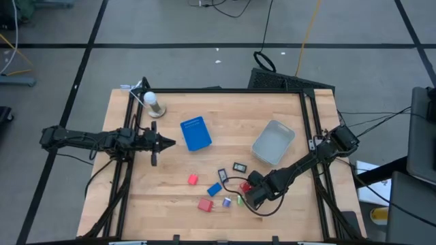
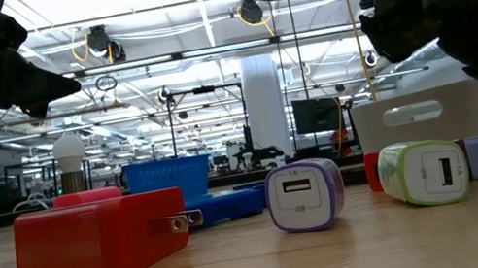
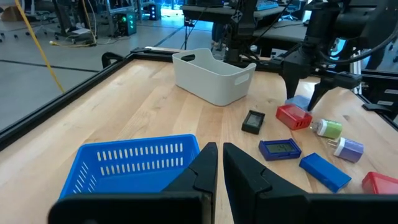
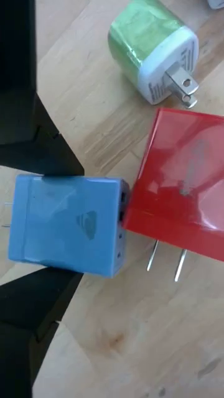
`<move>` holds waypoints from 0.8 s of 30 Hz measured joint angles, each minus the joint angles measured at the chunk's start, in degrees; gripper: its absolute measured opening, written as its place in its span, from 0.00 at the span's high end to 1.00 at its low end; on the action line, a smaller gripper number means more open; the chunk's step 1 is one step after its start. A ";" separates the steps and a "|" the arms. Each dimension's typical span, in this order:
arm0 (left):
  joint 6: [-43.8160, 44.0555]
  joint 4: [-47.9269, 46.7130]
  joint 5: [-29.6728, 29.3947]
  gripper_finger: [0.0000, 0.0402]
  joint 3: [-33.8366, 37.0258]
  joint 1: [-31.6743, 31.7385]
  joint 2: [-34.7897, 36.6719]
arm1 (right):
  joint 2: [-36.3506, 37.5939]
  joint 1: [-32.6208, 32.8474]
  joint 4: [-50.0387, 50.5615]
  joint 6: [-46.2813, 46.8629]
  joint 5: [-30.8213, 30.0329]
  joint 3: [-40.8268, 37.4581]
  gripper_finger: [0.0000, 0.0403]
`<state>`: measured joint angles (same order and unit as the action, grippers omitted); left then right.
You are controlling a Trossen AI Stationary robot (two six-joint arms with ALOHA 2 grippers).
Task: Pick & Place Office items
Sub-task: Put the light blue charger adapter into the gray bin
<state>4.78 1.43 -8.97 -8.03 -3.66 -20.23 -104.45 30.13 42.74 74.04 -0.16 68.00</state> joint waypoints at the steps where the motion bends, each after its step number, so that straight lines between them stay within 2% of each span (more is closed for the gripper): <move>1: -0.01 0.00 0.04 0.94 0.00 0.00 -0.02 | -0.11 -0.07 0.03 -0.34 0.24 0.05 0.50; 9: -0.03 0.02 0.09 0.94 0.00 -0.02 -0.02 | 1.44 0.14 -1.10 -3.59 -0.41 -0.33 0.50; 19: -0.05 0.09 0.09 0.94 0.00 -0.02 0.00 | 11.02 4.08 -2.52 -8.22 -12.05 -0.29 0.50; 21: -0.07 0.13 0.09 0.94 0.00 -0.02 -0.02 | 13.25 5.20 -3.61 -11.69 -14.75 -0.27 0.50; 24: -0.57 0.82 -0.07 0.94 0.00 -0.02 -0.02 | 16.39 7.43 -8.17 -21.65 -19.48 -0.30 0.50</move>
<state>4.21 2.25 -9.04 -8.03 -3.68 -20.25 -88.06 37.55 34.57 52.39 -19.64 67.70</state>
